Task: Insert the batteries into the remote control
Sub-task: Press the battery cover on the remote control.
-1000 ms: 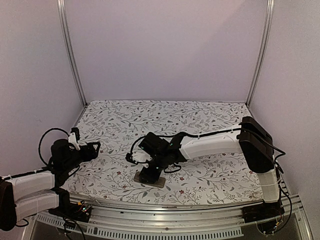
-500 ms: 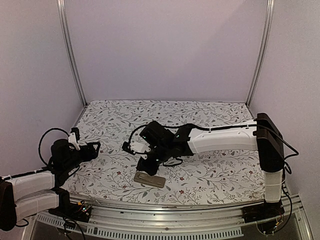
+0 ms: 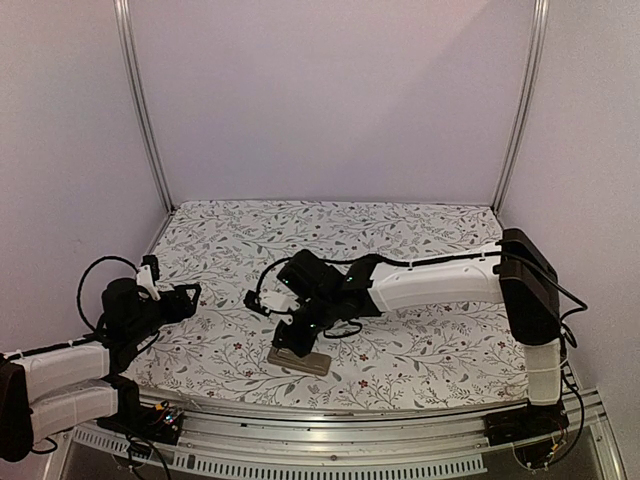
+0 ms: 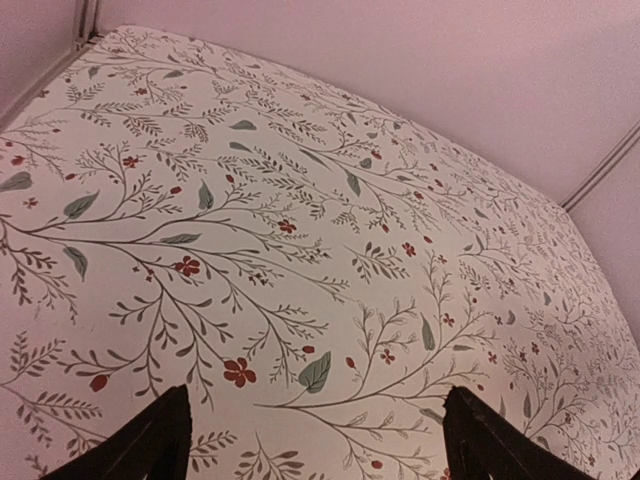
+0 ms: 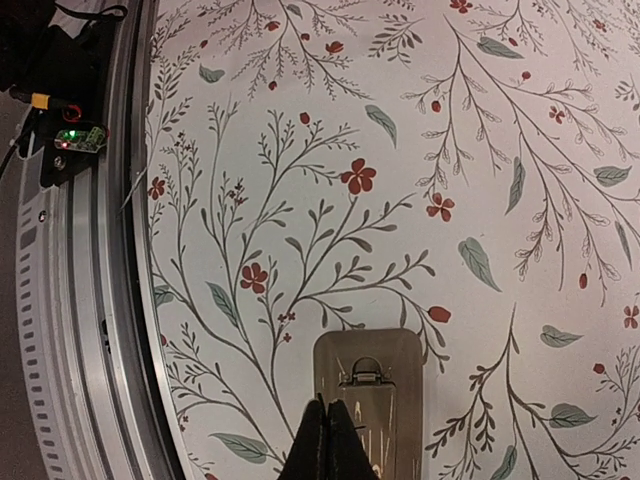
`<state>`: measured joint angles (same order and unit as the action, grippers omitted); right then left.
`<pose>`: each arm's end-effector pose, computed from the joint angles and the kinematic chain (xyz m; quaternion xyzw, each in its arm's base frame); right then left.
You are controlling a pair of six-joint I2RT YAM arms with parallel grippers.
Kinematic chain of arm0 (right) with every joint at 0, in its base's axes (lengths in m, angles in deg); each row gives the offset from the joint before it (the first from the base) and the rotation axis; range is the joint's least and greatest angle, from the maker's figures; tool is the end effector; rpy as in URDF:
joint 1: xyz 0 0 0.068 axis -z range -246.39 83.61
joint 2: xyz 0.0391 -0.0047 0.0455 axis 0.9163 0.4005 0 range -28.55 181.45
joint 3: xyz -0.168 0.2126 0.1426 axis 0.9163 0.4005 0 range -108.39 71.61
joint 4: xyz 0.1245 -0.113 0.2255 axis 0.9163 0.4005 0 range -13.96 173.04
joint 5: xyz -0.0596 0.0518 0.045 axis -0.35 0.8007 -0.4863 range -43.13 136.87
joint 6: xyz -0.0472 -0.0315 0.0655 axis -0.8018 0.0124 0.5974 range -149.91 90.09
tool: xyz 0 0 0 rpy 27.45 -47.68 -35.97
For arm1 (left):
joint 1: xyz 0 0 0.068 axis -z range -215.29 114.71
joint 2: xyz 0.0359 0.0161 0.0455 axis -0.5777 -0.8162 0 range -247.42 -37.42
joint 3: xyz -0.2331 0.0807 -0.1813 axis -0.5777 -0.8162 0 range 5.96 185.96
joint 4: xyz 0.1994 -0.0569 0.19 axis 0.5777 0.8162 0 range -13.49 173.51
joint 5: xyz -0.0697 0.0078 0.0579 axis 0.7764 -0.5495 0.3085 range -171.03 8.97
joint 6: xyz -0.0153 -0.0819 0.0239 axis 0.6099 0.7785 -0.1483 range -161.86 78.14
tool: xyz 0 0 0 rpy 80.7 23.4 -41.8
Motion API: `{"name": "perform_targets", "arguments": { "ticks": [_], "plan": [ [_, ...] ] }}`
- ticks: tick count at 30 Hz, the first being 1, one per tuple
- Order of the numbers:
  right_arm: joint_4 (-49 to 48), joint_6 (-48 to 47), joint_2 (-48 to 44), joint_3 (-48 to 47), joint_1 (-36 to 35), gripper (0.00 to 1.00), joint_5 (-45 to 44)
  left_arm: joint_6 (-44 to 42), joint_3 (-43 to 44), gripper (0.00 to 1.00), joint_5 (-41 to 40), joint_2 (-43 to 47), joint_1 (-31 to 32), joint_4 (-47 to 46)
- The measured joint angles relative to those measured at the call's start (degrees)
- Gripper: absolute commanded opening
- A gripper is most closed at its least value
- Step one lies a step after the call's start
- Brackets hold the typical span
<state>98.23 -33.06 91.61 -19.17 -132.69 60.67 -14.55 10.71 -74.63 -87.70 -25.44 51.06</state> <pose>0.1935 0.4866 0.1770 -0.5666 0.7479 0.2677 0.2189 0.1952 -0.0426 0.1436 -0.0925 0.8136 -0.2256 0.5277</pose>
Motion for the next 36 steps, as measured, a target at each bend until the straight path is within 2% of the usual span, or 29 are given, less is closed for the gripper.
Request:
{"name": "perform_targets", "arguments": {
  "ticks": [15,26,36],
  "plan": [
    [-1.25,-0.09,3.43,0.24,0.83,0.00,1.05,0.00,0.00,0.87,0.00,0.00,-0.02,0.00],
    [-4.59,0.87,4.39,4.50,0.96,0.00,5.01,0.00,0.00,0.87,0.02,0.00,-0.11,0.00],
    [-1.51,0.52,2.25,-0.04,1.51,0.00,3.69,0.00,0.00,0.87,0.00,0.00,-0.11,0.00]
  ]
}}
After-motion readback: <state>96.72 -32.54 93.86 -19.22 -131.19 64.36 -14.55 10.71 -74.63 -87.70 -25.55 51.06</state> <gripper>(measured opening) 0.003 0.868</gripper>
